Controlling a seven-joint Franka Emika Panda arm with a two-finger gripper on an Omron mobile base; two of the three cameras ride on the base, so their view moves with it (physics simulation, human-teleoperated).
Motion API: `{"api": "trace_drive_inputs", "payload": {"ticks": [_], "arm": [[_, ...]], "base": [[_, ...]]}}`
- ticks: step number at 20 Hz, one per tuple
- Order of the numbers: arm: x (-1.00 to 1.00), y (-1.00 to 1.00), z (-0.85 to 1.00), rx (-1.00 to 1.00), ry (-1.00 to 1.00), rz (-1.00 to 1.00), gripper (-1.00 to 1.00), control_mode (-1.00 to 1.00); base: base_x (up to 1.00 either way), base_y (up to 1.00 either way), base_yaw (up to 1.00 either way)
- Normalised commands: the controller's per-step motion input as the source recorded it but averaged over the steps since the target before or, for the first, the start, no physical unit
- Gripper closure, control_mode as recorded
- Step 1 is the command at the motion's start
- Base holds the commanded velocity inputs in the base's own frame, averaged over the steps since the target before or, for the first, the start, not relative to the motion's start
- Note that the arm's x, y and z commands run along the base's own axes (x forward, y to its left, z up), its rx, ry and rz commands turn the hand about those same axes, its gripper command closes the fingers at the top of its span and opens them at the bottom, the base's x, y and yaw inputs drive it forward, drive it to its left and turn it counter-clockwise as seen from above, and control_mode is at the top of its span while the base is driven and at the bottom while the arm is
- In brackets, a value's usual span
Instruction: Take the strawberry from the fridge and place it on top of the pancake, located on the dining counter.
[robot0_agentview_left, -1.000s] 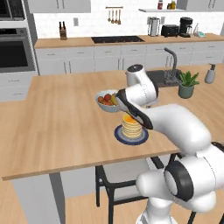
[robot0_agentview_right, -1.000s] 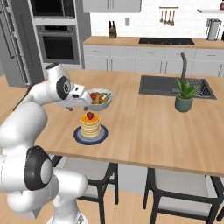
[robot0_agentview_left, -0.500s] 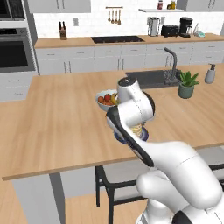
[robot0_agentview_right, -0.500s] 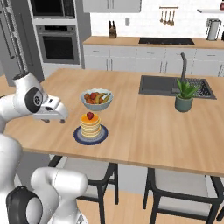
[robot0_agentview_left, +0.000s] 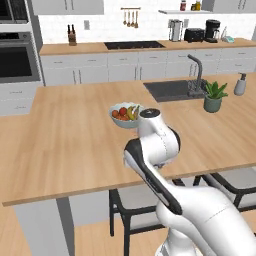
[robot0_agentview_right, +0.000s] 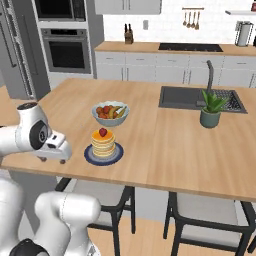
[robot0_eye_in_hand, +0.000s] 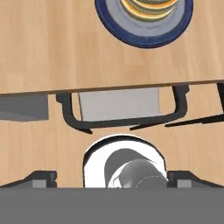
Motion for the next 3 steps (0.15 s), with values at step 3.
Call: {"api": "trace_drive_inputs", "payload": {"ticks": [3], "arm": [[0.0,0.0,-0.56,0.01,0.05,0.0,-1.0,-1.0]], "base": [[0.0,0.0,0.0]]}}
